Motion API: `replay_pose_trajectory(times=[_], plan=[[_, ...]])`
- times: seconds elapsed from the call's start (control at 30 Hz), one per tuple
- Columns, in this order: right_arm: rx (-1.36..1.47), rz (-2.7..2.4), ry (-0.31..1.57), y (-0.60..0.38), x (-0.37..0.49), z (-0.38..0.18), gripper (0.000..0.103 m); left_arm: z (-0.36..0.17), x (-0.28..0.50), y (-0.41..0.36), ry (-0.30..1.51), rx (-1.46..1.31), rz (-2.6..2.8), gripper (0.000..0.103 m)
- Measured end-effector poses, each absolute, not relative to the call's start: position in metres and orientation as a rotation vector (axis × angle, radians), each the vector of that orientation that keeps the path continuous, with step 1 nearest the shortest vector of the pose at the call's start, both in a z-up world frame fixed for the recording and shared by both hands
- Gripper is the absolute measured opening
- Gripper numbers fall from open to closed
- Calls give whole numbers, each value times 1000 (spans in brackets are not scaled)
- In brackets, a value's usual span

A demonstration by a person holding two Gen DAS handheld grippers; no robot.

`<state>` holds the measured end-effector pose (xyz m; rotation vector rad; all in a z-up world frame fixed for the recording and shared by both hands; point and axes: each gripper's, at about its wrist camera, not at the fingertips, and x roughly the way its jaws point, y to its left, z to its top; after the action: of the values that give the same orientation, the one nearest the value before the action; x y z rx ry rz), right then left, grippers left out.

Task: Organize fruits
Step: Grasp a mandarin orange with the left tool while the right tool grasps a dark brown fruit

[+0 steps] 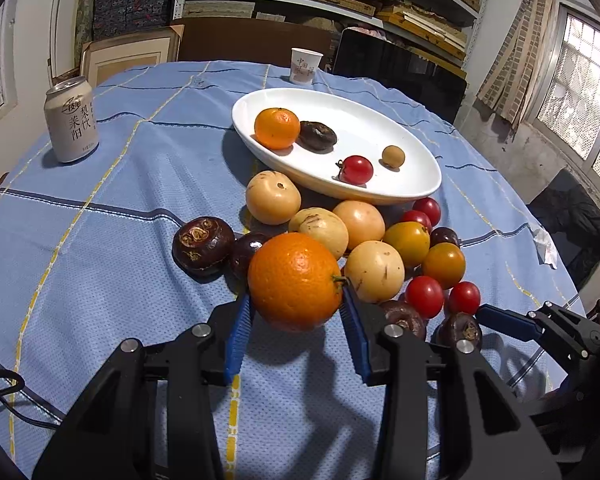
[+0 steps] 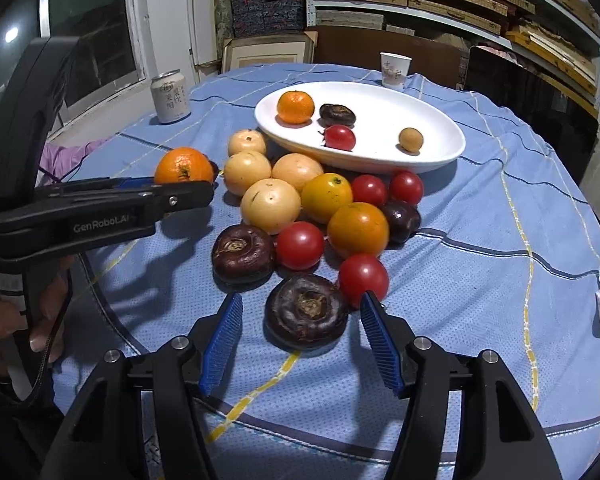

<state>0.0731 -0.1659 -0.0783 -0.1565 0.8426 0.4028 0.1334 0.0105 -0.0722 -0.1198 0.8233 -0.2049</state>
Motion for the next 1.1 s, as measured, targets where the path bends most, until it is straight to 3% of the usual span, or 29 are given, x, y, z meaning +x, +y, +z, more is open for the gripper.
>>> replay_pose_trajectory(times=[0.3,0.4,1.1], plan=[[-167,406,852,-158,74,-81,61,-73,133,10,826,-115,-205,41],[-207,393,842,-153,74,-83,44,-73,133,10,826,-116,-205,41],[-94,356,805,-194,71,-70,43,-74,137,5,862,-69,-206,41]])
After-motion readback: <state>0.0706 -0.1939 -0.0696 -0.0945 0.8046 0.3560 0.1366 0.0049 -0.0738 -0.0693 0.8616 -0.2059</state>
